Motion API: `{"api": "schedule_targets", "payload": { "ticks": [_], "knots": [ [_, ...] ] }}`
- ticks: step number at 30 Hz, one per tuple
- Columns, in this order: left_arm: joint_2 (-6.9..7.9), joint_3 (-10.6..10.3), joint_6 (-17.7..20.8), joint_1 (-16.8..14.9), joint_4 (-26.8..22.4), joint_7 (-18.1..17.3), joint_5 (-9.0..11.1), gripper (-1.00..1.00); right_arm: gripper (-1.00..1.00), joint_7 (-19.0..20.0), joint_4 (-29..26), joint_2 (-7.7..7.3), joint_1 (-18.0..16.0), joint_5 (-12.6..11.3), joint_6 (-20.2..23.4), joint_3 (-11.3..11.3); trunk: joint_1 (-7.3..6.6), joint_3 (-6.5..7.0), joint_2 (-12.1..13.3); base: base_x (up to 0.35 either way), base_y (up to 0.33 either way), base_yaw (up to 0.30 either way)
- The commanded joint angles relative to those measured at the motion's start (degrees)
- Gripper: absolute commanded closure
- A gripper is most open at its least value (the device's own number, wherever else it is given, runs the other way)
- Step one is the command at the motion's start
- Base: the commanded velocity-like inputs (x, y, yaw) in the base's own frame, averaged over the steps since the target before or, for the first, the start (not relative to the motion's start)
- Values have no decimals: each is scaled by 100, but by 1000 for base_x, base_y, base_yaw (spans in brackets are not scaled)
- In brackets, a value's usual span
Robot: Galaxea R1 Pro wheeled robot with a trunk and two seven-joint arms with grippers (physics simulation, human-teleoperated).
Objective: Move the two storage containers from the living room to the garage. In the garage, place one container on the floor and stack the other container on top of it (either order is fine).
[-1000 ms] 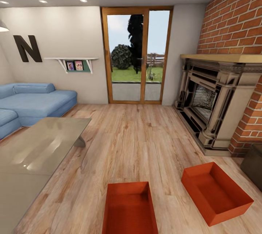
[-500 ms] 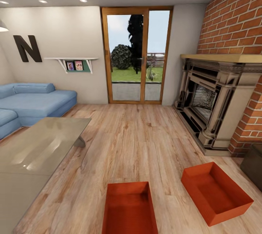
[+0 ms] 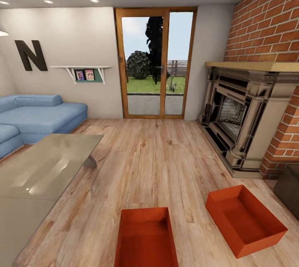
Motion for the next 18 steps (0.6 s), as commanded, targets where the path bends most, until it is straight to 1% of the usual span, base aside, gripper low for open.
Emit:
{"api": "schedule_targets", "payload": {
  "ticks": [1,8,18],
  "knots": [
    [0,-7,28,0,-13,16,60,-100,-100,3,9,-1,-5,-24,-24,45,0,-6,-3,0,0,0],
    [6,-14,32,0,-13,26,62,-100,-100,3,10,5,-5,-24,-31,45,0,-6,-3,13,0,0],
    [8,-16,29,0,-6,27,62,-100,-100,-6,10,13,-5,-32,-26,44,0,-6,-3,170,0,0]
  ]
}}
